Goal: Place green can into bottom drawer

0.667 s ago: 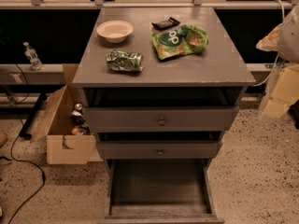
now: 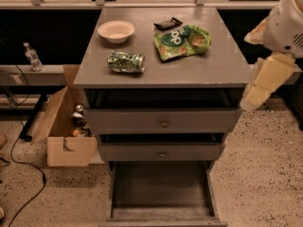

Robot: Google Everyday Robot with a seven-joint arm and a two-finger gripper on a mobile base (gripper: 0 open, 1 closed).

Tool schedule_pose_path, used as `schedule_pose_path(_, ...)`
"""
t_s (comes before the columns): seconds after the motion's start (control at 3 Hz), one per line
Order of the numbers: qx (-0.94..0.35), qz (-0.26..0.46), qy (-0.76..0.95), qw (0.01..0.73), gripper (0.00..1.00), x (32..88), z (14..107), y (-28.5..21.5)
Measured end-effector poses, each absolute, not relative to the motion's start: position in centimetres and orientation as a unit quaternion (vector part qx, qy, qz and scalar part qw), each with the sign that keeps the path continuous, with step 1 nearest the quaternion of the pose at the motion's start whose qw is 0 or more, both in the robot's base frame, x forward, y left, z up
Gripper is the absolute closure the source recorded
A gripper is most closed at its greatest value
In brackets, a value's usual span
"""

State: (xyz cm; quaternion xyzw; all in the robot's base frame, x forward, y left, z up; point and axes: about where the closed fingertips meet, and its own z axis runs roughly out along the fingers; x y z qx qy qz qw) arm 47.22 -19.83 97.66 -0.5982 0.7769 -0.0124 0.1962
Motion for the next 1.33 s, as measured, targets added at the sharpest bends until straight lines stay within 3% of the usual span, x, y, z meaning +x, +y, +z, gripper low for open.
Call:
schedule_pose_path(0.67, -0.530, 0.055, 0.798, 0.280, 0.00, 55.9, 96.7, -12.9)
schedule_pose_path(1.33, -0.532, 0.056, 0.791, 0.295, 0.00, 58.6, 95.8, -9.1)
